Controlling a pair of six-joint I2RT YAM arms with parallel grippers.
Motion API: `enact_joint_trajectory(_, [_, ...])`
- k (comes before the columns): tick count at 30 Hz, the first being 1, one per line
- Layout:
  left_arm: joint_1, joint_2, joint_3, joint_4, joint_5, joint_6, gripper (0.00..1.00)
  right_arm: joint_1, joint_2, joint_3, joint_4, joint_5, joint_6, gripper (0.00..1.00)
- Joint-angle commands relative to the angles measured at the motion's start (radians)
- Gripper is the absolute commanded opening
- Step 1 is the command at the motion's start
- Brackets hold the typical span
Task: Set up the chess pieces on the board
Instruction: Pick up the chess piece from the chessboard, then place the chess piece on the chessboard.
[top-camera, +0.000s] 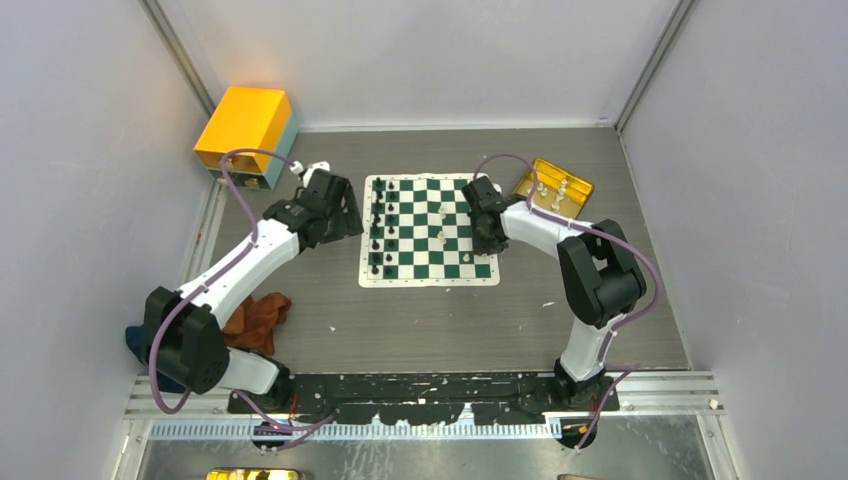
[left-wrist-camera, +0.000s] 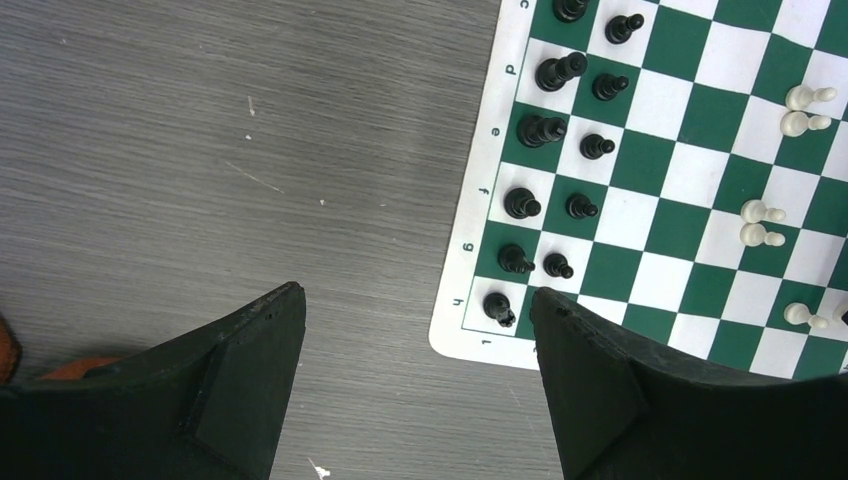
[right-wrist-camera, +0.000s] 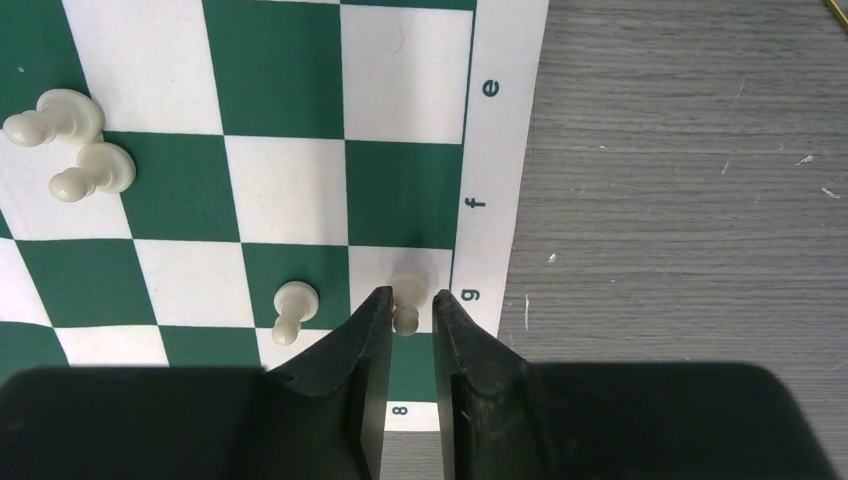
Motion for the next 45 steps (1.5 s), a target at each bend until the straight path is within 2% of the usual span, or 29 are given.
enact_joint_trajectory(1, [0.002,0.006,0.034,0.024,-0.005,0.003,0.83,-0.01,0.003,0.004,0.029,-0.013,-0.004,0.25])
enact_joint_trajectory(6, [0.002,0.015,0.037,0.022,-0.004,-0.002,0.83,-0.015,0.0,0.001,0.03,-0.016,-0.009,0.13])
enact_joint_trajectory(10, [0.002,0.019,0.041,0.021,-0.005,-0.004,0.83,-0.015,-0.013,-0.004,0.024,-0.016,-0.014,0.08])
enact_joint_trajectory(27, [0.002,0.045,0.047,0.032,0.001,-0.022,0.83,0.042,-0.151,-0.06,-0.044,-0.041,0.004,0.04])
enact_joint_trajectory(45, [-0.004,0.058,0.055,0.029,0.001,-0.025,0.82,0.114,-0.121,-0.052,-0.027,-0.07,0.023,0.03])
